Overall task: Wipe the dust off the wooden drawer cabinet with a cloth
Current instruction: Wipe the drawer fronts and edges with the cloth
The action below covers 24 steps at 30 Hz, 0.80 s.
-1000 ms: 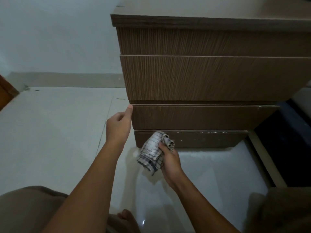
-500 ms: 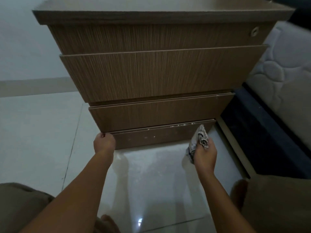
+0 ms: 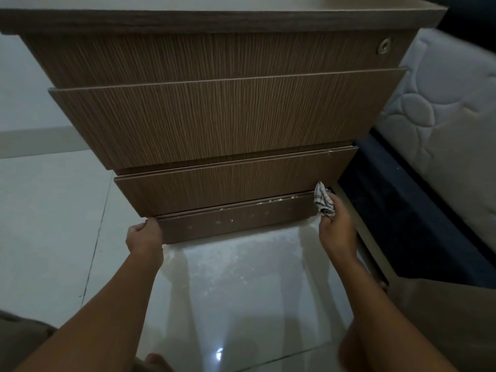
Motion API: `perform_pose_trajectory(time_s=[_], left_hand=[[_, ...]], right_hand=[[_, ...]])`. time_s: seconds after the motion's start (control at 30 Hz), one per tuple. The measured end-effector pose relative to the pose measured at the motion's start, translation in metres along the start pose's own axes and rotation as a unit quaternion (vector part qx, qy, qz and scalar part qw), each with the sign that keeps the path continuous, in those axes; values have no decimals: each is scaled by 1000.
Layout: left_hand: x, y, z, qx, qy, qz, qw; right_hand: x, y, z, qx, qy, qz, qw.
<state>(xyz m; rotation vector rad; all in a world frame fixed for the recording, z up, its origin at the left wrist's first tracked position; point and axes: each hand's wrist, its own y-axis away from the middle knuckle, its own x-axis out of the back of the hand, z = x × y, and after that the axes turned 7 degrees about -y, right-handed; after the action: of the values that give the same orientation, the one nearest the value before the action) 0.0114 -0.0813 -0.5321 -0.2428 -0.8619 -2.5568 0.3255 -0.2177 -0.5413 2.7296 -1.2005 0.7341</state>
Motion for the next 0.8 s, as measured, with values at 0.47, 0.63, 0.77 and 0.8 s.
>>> perform_pose_trajectory(time_s=[0.47, 0.63, 0.77, 0.8], left_hand=[[8, 1, -12, -7, -33, -6, 999], [12, 0, -15, -11, -53, -1, 999], [12, -2, -17, -18, -64, -3, 998], [12, -2, -17, -21, -67, -4, 998]], right_hand=[[24, -22, 4, 58, 107, -10, 993], [20, -31, 14, 72, 179, -62, 979], [6, -32, 16, 86, 223, -110, 965], [3, -31, 14, 92, 222, -115, 964]])
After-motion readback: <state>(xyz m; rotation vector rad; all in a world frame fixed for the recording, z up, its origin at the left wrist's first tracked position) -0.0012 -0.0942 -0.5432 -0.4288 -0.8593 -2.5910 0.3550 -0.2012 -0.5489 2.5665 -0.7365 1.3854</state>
